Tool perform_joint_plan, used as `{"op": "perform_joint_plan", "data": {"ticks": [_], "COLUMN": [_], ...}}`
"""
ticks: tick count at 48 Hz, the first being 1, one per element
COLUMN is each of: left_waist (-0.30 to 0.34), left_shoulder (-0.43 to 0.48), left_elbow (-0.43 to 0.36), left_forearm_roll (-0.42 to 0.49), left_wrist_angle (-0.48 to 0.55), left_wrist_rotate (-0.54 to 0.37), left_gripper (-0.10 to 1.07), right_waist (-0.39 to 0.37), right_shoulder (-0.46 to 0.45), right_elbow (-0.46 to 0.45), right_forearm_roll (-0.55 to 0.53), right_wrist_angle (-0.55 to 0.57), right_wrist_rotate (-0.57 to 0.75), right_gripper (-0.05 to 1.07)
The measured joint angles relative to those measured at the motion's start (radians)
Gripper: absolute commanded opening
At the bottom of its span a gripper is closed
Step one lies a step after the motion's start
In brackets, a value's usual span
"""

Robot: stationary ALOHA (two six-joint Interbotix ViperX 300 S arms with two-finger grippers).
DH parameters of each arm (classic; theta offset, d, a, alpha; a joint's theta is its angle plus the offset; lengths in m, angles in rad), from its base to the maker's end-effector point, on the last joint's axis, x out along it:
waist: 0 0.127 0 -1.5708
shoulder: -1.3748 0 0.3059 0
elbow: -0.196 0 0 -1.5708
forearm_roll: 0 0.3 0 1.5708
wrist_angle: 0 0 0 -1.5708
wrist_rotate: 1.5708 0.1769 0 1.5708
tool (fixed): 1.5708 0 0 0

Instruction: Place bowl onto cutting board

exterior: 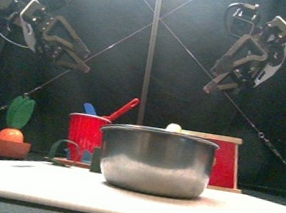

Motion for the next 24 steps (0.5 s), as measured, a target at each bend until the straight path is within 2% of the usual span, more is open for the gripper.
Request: {"op": "perform_joint_plan", "data": {"ticks": [12, 24], "left_waist": [0.012, 0.06], "left_shoulder": [0.0, 0.002], "left_elbow": [0.012, 0.011], "left_forearm_roll": [0.008, 0.035], "left_wrist_angle": [0.0, 0.0], "left_wrist_rotate": [0.005, 0.005], "left_gripper": [1.03, 1.03], "right_waist": [-0.006, -0.017], "right_shoulder": [0.018, 0.018], "right_elbow": [0.0, 0.0], "right_forearm_roll": [0.008, 0.005], "right_wrist_angle": [-0.002, -0.002], "right_wrist_rotate": [0.0, 0.0], "right_gripper": [0.94, 0.94]}}
